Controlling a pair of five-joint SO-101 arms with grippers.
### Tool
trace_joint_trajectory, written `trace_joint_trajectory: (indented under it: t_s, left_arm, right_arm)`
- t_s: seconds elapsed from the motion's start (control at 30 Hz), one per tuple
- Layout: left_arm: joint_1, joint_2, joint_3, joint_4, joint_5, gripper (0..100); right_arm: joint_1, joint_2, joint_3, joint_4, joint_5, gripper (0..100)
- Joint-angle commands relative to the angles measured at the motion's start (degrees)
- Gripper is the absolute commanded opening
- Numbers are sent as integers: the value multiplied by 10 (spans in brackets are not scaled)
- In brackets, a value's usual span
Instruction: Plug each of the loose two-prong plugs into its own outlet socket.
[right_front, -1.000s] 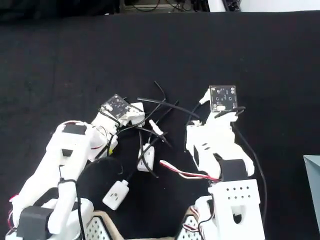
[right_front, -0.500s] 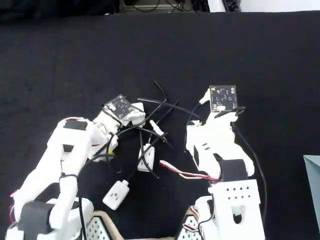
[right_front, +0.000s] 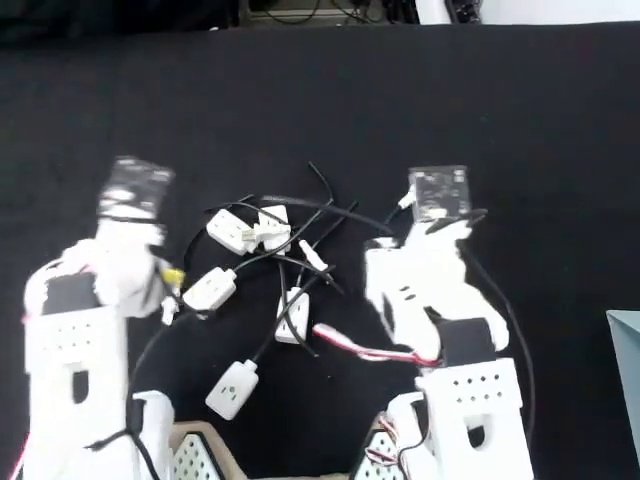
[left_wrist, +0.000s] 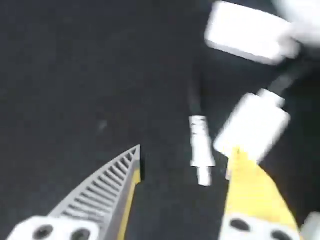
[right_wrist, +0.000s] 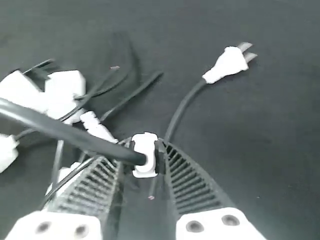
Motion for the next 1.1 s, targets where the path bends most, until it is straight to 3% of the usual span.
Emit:
trace_joint_trajectory:
  t_s: [0.0,0.2,0.33,0.67,0.87,1.07]
  left_arm:
    - [-134,-62,-2,3,71,274]
    - [-255,-112,95,-1,130,274]
    - [-285,-148,156,-3,167,274]
    - [-289,-252,223,-23,178,274]
    - [-295,-281,236,-25,178,274]
    - [-314,-282,236,-26,193,274]
  right_arm:
    - [-96,0,-57,25,-6,13]
    - [-259,1,-58,13,-40,13]
    - [-338,19,-53,-49,-53,13]
    - [-414,294,-145,-159,-92,12]
    - [-453,371,-196,-168,-105,12]
    - [-453,446,-198,-245,-102,12]
